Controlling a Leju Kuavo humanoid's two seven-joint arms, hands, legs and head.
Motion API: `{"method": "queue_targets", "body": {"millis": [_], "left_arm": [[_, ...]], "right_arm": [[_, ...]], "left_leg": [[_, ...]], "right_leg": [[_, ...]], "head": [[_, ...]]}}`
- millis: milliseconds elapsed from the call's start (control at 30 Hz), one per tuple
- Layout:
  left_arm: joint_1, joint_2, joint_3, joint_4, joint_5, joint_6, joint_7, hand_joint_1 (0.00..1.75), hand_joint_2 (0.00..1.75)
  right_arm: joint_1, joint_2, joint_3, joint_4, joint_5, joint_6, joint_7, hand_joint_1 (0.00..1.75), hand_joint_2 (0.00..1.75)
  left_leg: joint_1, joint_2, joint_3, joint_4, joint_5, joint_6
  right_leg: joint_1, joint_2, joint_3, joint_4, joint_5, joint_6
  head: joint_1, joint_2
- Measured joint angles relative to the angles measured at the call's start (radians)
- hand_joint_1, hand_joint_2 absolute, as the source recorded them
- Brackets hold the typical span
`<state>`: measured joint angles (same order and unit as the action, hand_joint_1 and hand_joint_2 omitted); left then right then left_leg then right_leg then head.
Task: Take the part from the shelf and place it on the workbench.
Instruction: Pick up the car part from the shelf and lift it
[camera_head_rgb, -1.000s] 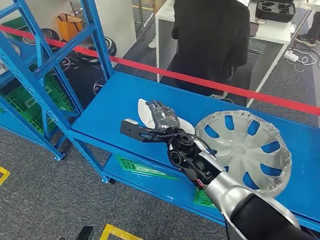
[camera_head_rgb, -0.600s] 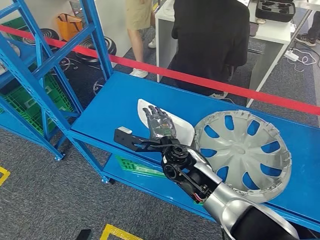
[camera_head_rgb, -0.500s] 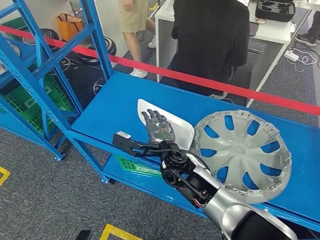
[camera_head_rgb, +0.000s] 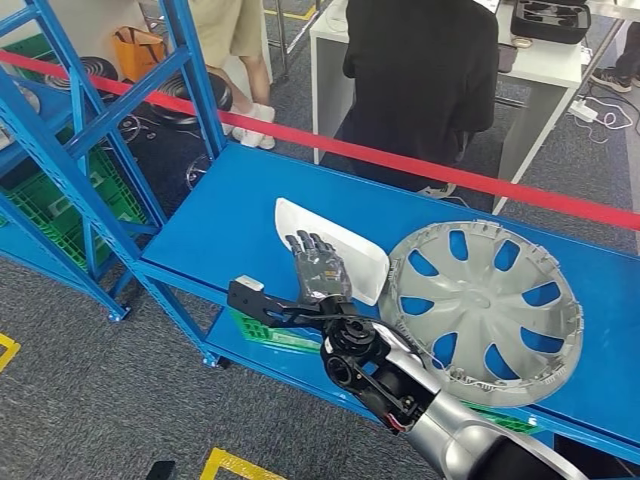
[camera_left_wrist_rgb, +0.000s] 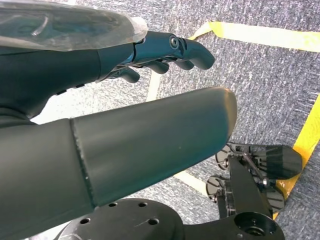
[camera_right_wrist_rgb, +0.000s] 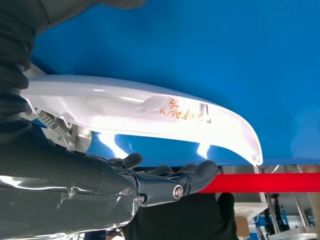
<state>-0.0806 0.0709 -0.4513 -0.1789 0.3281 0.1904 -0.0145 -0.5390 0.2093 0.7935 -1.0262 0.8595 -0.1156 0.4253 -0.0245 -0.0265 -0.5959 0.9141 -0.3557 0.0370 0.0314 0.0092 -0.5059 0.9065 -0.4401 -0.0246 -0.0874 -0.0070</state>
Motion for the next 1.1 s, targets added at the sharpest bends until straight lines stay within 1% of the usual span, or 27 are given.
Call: {"method": "queue_targets", "body": {"millis": [333, 467, 733, 1100], "left_arm": [[0.000, 0.002, -0.001, 0.000, 0.000, 0.000, 0.000, 0.00, 0.00], [0.000, 0.002, -0.003, 0.000, -0.003, 0.000, 0.001, 0.00, 0.00], [0.001, 0.007, -0.006, 0.000, -0.009, 0.000, 0.011, 0.00, 0.00], [-0.003, 0.016, -0.026, 0.000, -0.017, -0.001, 0.020, 0.00, 0.00]], "right_arm": [[0.002, -0.001, 0.000, 0.000, 0.002, 0.000, 0.002, 0.00, 1.75], [0.007, -0.004, -0.006, 0.000, 0.029, -0.011, 0.027, 0.00, 1.75], [0.033, -0.025, -0.052, 0.000, 0.068, -0.015, 0.053, 0.00, 1.75], [0.060, -0.039, -0.107, 0.024, 0.089, -0.022, 0.090, 0.00, 1.75]], "left_leg": [[0.000, 0.000, 0.000, 0.000, 0.000, 0.000], [0.000, 0.000, 0.000, 0.000, 0.000, 0.000], [0.000, 0.000, 0.000, 0.000, 0.000, 0.000], [0.000, 0.000, 0.000, 0.000, 0.000, 0.000]], "right_leg": [[0.000, 0.000, 0.000, 0.000, 0.000, 0.000], [0.000, 0.000, 0.000, 0.000, 0.000, 0.000], [0.000, 0.000, 0.000, 0.000, 0.000, 0.000], [0.000, 0.000, 0.000, 0.000, 0.000, 0.000]], "head": [[0.000, 0.000], [0.000, 0.000], [0.000, 0.000], [0.000, 0.000]]}}
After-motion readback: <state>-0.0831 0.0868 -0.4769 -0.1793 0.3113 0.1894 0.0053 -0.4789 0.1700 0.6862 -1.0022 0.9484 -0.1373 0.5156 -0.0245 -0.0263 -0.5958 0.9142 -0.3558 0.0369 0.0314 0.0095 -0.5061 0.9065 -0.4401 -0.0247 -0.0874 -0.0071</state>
